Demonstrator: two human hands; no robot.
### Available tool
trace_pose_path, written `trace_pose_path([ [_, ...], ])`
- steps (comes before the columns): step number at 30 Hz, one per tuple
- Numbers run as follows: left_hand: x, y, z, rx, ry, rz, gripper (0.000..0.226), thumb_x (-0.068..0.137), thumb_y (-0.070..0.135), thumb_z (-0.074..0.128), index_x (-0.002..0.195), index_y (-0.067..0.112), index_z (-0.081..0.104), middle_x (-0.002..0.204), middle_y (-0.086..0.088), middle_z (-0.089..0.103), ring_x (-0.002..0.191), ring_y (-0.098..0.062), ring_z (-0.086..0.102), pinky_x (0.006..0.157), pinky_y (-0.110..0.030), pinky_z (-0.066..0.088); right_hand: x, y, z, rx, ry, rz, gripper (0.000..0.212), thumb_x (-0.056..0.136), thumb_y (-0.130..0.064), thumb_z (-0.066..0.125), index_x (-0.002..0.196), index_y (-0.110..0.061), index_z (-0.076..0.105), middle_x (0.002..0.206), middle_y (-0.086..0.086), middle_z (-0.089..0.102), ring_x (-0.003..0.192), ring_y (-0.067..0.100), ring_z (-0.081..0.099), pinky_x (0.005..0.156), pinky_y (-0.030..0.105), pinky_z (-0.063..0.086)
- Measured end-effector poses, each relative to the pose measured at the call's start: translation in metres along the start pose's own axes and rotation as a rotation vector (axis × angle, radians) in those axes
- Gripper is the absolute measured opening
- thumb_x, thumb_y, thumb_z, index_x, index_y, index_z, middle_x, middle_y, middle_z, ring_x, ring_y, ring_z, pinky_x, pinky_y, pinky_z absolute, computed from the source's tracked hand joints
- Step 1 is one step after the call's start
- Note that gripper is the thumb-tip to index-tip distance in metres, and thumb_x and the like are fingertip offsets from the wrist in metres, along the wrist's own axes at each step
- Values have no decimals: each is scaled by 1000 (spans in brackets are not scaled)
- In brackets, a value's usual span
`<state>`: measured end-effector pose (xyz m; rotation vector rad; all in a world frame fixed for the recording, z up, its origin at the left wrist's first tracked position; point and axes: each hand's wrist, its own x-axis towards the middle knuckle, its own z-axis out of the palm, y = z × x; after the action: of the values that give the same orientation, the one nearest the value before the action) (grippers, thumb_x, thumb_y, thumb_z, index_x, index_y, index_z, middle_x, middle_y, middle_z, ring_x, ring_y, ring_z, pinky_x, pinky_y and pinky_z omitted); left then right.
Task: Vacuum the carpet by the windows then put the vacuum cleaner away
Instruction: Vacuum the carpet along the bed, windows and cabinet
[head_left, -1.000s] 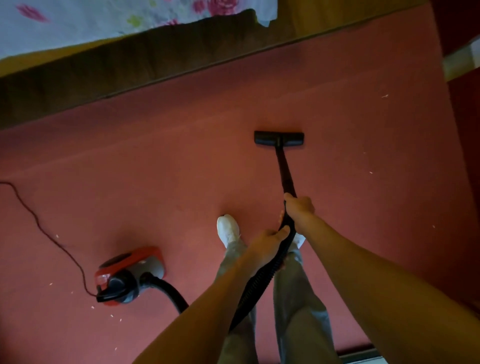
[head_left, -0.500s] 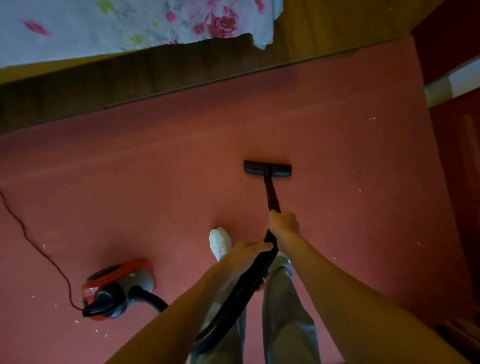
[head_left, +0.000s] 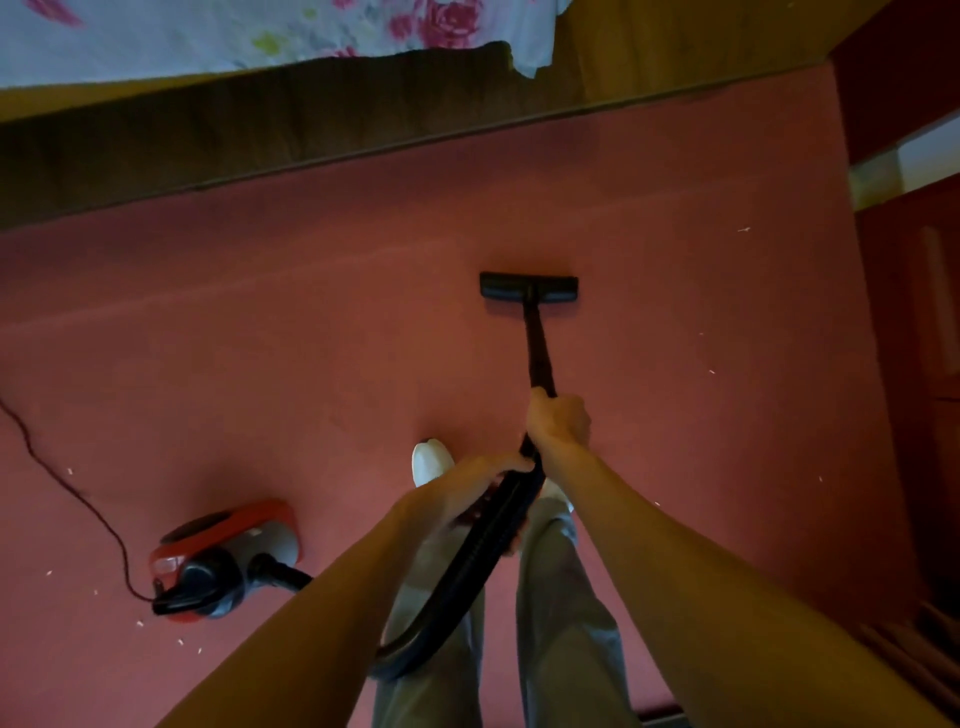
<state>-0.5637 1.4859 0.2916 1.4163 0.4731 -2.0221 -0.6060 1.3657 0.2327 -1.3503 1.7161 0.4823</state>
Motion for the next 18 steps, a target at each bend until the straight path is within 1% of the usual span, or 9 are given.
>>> trace_pose_path([
  [3, -3, -14, -16, 116, -119, -102, 66, 85, 47, 63, 122, -7, 59, 95, -23, 69, 80, -36, 67, 74, -41, 59, -17, 17, 7, -40, -93, 94, 41, 98, -28, 44, 123, 1, 62, 122, 19, 65, 106, 35, 63, 94, 40, 51],
  [6, -1, -26, -25, 142, -122, -144, 63, 87, 47, 60, 124, -4, 59, 97, -21, 70, 82, -36, 69, 77, -42, 59, -24, 29, 18, 26, -198, 185, 32, 96, -23, 44, 111, -3, 63, 118, 18, 66, 94, 29, 61, 92, 41, 53],
  [8, 0, -29, -22, 161, -66, -136, 58, 92, 48, 56, 118, -4, 62, 91, -18, 70, 75, -32, 70, 72, -37, 59, -22, 32, 22, -9, -190, 164, 39, 96, -29, 44, 116, -1, 64, 118, 17, 67, 100, 32, 64, 92, 42, 53],
  [10, 1, -27, -12, 129, 49, -68, 54, 98, 43, 53, 111, -8, 63, 83, -18, 66, 57, -23, 65, 55, -27, 56, -15, 26, 21, -6, -166, 129, 46, 98, -33, 45, 126, 0, 60, 123, 18, 64, 110, 36, 62, 92, 38, 51],
  [11, 3, -24, -6, 82, 108, -16, 52, 100, 38, 53, 111, -12, 63, 82, -19, 63, 49, -20, 62, 47, -23, 52, -8, 19, 18, 37, -160, 114, 48, 98, -34, 47, 128, 1, 59, 123, 19, 64, 110, 36, 62, 87, 35, 51],
  [13, 6, -13, -2, 8, 202, 113, 48, 99, 29, 56, 111, -18, 62, 81, -20, 62, 43, -16, 58, 41, -21, 48, 5, 0, 8, 171, -144, 95, 48, 96, -33, 54, 127, 3, 57, 115, 16, 63, 100, 32, 63, 70, 32, 47],
  [14, 5, -5, -2, -16, 216, 173, 47, 99, 28, 57, 111, -17, 63, 81, -20, 62, 43, -16, 58, 42, -21, 48, 9, -10, 2, 229, -130, 90, 47, 95, -33, 57, 125, 3, 57, 110, 15, 63, 93, 30, 63, 64, 31, 46],
  [16, -6, 14, -6, -28, 173, 241, 42, 99, 30, 55, 110, -9, 64, 83, -18, 64, 51, -18, 60, 46, -23, 51, 10, -32, -14, 310, -131, 73, 45, 93, -32, 60, 122, 1, 56, 103, 14, 62, 85, 29, 61, 55, 29, 45],
  [18, -28, 34, -11, 52, 108, 278, 41, 99, 33, 54, 113, -4, 63, 85, -17, 64, 61, -22, 61, 52, -25, 54, -4, -51, -30, 367, -122, 51, 37, 94, -30, 61, 116, -1, 57, 90, 11, 60, 74, 24, 58, 49, 28, 44],
])
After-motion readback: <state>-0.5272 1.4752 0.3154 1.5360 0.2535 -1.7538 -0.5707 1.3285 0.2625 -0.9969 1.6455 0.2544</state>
